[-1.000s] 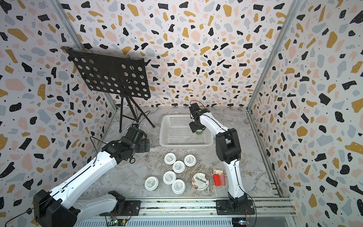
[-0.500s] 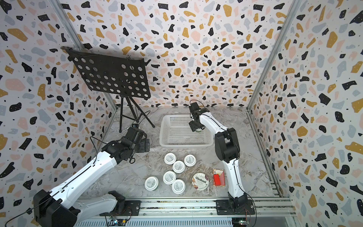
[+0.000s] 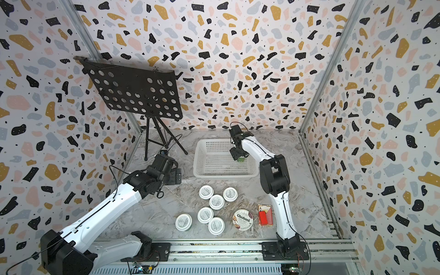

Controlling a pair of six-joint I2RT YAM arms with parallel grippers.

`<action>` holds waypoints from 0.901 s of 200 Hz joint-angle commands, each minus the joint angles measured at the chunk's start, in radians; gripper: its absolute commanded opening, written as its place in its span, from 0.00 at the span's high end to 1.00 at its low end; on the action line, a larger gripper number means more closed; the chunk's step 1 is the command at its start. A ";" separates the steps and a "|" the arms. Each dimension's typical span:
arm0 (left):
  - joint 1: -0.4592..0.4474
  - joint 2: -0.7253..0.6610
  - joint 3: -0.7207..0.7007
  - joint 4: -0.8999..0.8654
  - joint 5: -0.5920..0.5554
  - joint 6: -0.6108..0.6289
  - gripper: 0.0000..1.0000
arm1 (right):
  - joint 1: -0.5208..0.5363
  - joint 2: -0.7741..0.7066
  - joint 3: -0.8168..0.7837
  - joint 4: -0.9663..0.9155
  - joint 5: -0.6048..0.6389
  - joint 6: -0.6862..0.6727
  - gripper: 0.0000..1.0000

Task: Put the yogurt in the basket
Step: Place the yogurt in the basket.

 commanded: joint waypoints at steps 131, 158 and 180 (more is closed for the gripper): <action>0.002 -0.002 0.025 -0.001 -0.007 0.000 0.00 | -0.003 -0.058 0.002 -0.034 0.084 -0.023 0.21; 0.003 -0.002 0.025 -0.002 -0.005 -0.001 0.00 | -0.002 -0.069 -0.008 -0.034 0.092 -0.023 0.20; 0.003 -0.002 0.025 -0.002 -0.004 -0.002 0.00 | -0.003 -0.075 -0.012 -0.034 0.100 -0.022 0.20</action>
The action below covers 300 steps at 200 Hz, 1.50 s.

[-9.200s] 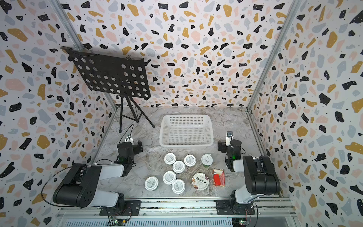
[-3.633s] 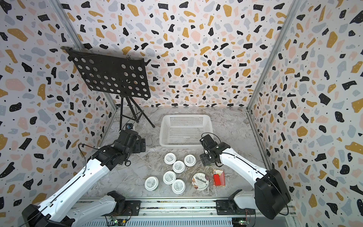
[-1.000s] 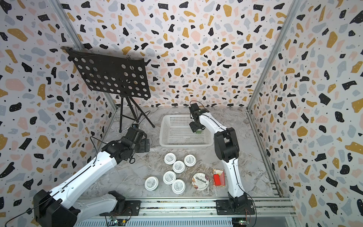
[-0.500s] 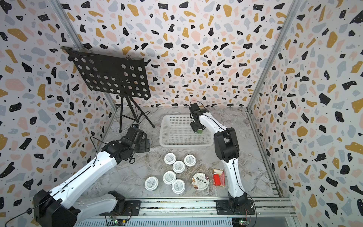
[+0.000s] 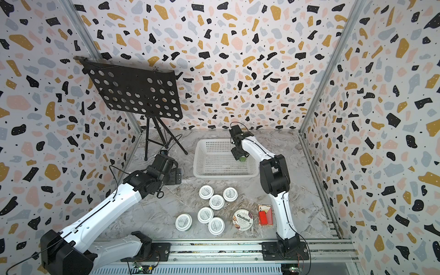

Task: Put the yogurt in the basket
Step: Place the yogurt in the basket, then pick up the yogurt from the center of the board.

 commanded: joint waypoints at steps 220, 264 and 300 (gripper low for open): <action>-0.003 -0.052 0.037 0.018 0.290 0.052 0.14 | 0.113 -1.036 -0.803 -0.089 -0.252 0.251 0.24; -0.019 -0.070 0.018 0.022 0.340 0.050 0.17 | 0.301 -1.316 -1.058 -0.175 -0.248 0.442 0.39; -0.022 -0.066 0.017 0.022 0.341 0.050 0.17 | 0.540 -1.364 -1.100 -0.243 -0.134 0.573 0.46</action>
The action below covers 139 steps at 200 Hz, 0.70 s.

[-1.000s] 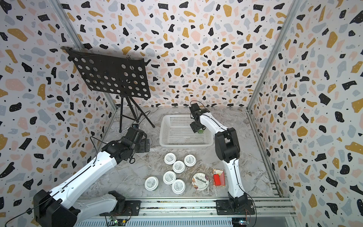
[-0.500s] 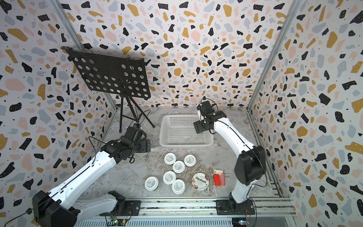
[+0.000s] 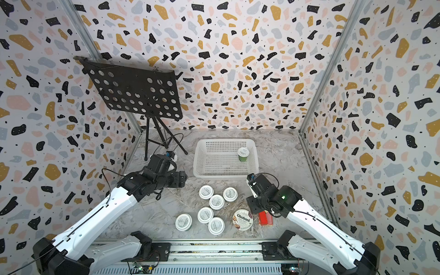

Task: Put the yogurt in the basket
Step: Pick up the yogurt from the center of the board.

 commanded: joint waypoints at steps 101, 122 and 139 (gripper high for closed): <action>-0.008 0.013 0.014 0.023 -0.010 0.039 0.16 | 0.467 0.115 -0.096 0.007 0.078 0.345 0.51; -0.008 0.009 0.013 0.023 -0.013 0.040 0.16 | 0.478 0.135 -0.106 0.023 0.083 0.344 0.55; -0.007 0.001 0.010 0.022 -0.019 0.041 0.16 | 0.479 0.156 -0.107 0.024 0.107 0.331 0.50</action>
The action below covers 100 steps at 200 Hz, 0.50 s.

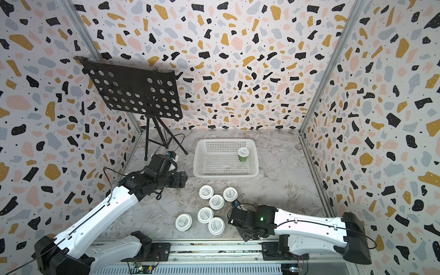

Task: Put the yogurt in the basket
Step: Pick up the yogurt from the center of the board.

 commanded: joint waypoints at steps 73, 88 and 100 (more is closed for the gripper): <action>-0.003 -0.022 0.002 0.022 -0.024 0.016 0.13 | 0.013 0.086 0.007 0.020 0.099 -0.039 0.09; -0.004 -0.024 0.002 0.022 -0.027 0.017 0.13 | 0.013 0.107 0.010 0.024 0.117 -0.044 0.07; -0.003 -0.025 0.001 0.021 -0.028 0.017 0.13 | 0.013 0.119 0.010 0.025 0.136 -0.047 0.06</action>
